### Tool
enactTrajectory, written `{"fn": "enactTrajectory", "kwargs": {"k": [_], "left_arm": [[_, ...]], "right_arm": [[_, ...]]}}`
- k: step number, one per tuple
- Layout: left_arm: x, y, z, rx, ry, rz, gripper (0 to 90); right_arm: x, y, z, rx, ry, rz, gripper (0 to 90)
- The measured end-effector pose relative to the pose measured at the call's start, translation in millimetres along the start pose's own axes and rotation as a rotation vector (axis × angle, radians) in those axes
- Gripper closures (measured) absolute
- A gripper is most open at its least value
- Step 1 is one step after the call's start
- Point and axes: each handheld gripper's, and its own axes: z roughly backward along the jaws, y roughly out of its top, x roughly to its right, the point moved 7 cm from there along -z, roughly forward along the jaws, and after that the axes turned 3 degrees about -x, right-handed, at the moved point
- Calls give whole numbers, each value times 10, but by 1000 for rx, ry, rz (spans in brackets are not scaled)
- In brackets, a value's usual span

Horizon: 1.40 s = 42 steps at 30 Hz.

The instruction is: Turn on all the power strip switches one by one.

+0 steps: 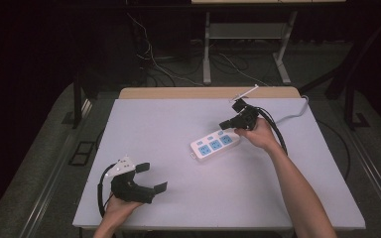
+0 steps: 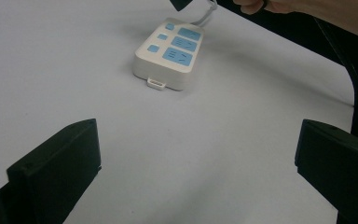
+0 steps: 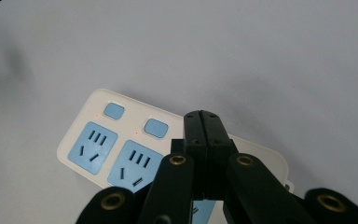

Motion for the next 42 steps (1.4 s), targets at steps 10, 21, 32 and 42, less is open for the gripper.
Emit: {"fn": "enactTrajectory", "kwargs": {"k": [10, 21, 32, 42], "left_arm": [[-7, -1, 6, 0, 2, 1, 0], [-11, 2, 9, 1, 3, -1, 0], [-9, 1, 11, 1, 2, -1, 0], [3, -3, 4, -2, 2, -3, 0]], "right_arm": [[39, -34, -95, -24, 4, -1, 900], [105, -62, -141, -30, 1, -17, 900], [77, -59, -206, -44, 7, -17, 900], [64, -51, -225, -53, -15, -1, 900]]}}
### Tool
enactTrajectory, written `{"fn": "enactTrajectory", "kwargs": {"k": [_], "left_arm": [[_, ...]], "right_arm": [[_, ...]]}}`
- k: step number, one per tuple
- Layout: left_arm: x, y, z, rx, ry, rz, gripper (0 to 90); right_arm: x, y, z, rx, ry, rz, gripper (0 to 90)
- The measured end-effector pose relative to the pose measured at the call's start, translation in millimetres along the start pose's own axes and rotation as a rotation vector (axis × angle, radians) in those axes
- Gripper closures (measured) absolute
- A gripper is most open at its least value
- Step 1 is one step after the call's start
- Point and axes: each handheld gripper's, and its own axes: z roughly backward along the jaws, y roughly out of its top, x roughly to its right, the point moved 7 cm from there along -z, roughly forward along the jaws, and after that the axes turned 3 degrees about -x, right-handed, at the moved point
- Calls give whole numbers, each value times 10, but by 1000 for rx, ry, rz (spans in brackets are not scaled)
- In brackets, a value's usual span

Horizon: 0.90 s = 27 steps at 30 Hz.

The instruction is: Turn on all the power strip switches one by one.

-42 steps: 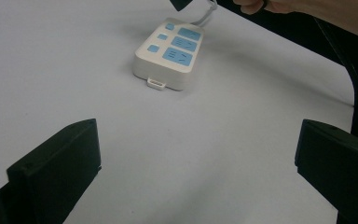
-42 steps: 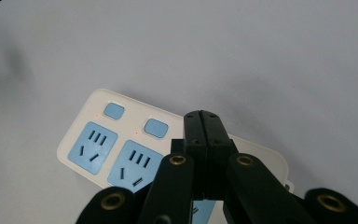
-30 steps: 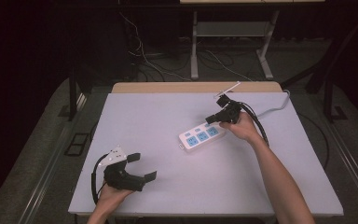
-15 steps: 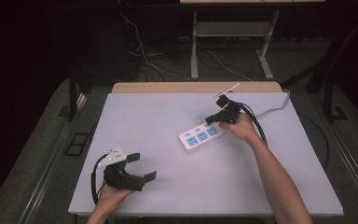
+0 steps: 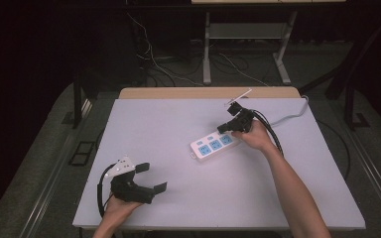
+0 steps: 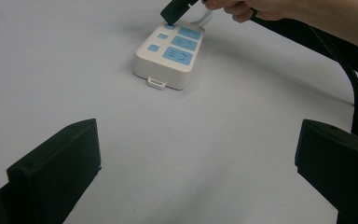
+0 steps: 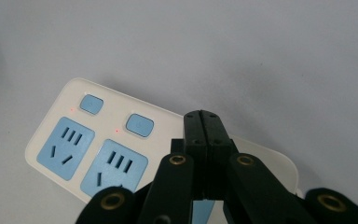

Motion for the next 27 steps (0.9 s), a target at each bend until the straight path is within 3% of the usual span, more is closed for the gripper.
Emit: {"fn": "enactTrajectory", "kwargs": {"k": [13, 27], "left_arm": [[1, -3, -5, -1, 1, 0, 0], [38, 3, 0, 4, 0, -5, 0]], "right_arm": [[7, -11, -11, 0, 10, -7, 900], [-16, -10, -21, -13, -30, 22, 900]]}}
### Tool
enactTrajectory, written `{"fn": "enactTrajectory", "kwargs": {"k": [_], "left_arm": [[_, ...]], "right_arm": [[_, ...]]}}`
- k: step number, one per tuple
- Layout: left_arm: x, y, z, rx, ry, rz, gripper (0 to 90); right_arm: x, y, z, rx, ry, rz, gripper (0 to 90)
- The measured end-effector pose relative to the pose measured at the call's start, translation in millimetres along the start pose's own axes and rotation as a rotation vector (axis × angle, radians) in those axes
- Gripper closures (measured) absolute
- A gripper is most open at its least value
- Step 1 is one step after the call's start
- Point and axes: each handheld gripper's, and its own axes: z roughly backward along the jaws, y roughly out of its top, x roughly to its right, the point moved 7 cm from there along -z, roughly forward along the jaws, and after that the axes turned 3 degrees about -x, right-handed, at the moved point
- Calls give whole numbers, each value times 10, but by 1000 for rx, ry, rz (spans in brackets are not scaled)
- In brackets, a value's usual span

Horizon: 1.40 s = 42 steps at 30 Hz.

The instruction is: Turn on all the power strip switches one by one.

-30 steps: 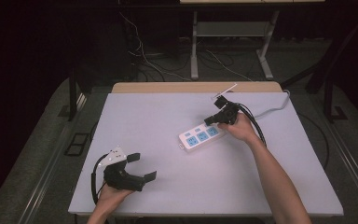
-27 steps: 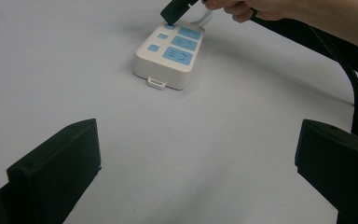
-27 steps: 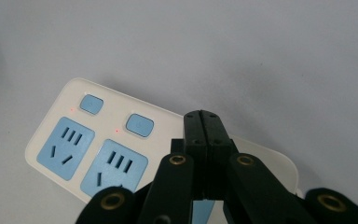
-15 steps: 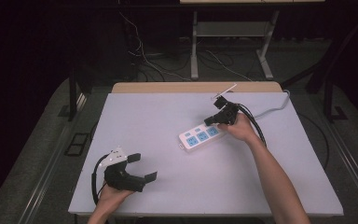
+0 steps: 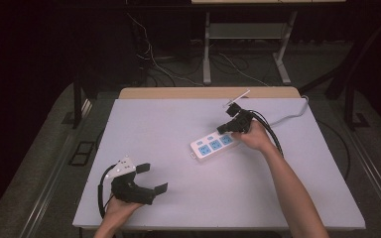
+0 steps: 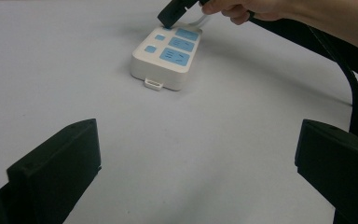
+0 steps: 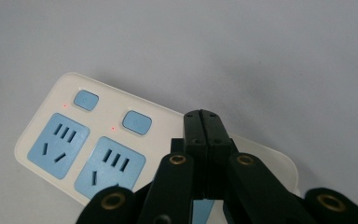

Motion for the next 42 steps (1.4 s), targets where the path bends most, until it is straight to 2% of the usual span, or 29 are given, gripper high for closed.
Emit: {"fn": "enactTrajectory", "kwargs": {"k": [6, 14, 22, 24, 27, 32, 34, 36, 42], "left_arm": [[5, -1, -1, -1, -1, -2, 0], [1, -3, -6, -2, -2, -2, 0], [-41, -3, -3, -2, 0, 7, 0], [-51, -5, -7, -4, 3, 10, 0], [-46, -3, -8, -2, 3, 11, 0], [-28, -2, -8, -2, 2, 5, 0], [-18, -1, -11, -2, -1, 6, 0], [-12, -2, -11, -1, -2, 7, 0], [-1, 1, -12, 3, -1, 9, 0]], "right_arm": [[-5, -6, -9, -13, -10, 0, 900], [-9, -3, -7, -4, -16, 5, 900], [-11, -10, 23, -8, -43, 29, 900], [-7, -26, 39, -11, -31, 21, 900], [3, -31, 125, 37, -15, 2, 900], [-7, -71, 246, 63, -18, -12, 897], [-21, -98, 312, 82, -27, -17, 824], [-22, -123, 381, 95, -54, -31, 649], [-38, -181, 636, 172, -121, -60, 314]]}}
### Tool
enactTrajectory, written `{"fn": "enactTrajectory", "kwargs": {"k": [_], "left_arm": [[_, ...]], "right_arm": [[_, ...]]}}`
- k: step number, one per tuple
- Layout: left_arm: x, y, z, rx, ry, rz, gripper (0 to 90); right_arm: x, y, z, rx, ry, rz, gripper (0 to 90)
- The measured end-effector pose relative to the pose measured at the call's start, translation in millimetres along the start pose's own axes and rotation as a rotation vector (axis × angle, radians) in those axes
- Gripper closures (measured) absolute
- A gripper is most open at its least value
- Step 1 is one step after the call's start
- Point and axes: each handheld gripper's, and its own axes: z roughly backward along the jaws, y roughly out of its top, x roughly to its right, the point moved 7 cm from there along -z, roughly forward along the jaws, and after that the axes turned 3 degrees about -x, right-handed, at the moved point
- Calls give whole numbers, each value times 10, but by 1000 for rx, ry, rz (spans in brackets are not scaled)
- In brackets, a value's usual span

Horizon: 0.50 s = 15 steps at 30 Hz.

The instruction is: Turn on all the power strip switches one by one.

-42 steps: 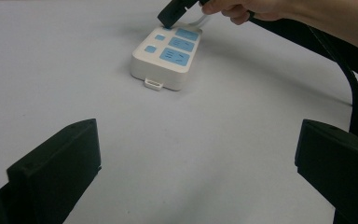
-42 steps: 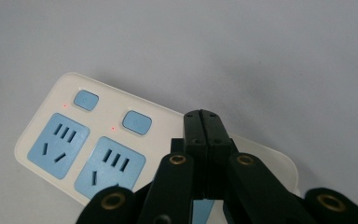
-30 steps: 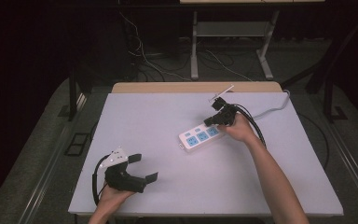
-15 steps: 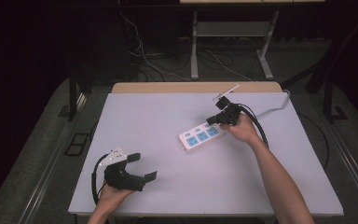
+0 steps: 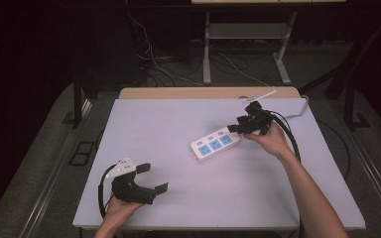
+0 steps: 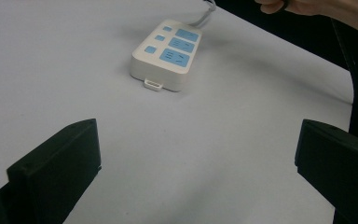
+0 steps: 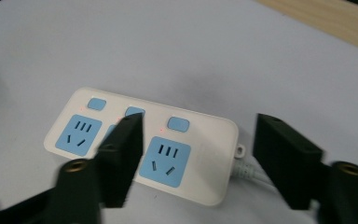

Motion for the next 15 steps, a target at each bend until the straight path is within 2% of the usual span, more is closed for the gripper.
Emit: {"fn": "enactTrajectory", "kwargs": {"k": [3, 6, 9, 10, 15], "left_arm": [[10, 3, -3, 2, -1, 1, 0], [17, 6, 1, 8, -3, 6, 0], [23, 10, 4, 12, -6, 9, 0], [25, 10, 3, 13, -6, 9, 0], [39, 15, 2, 16, -7, 7, 0]], "right_arm": [[15, -36, 125, 32, -20, -27, 141], [12, -125, 242, 31, -25, -51, 7], [-35, -248, 378, 55, 14, -68, 4], [-54, -342, 455, 64, 14, -75, 4], [-94, -519, 582, 78, 22, -95, 5]]}}
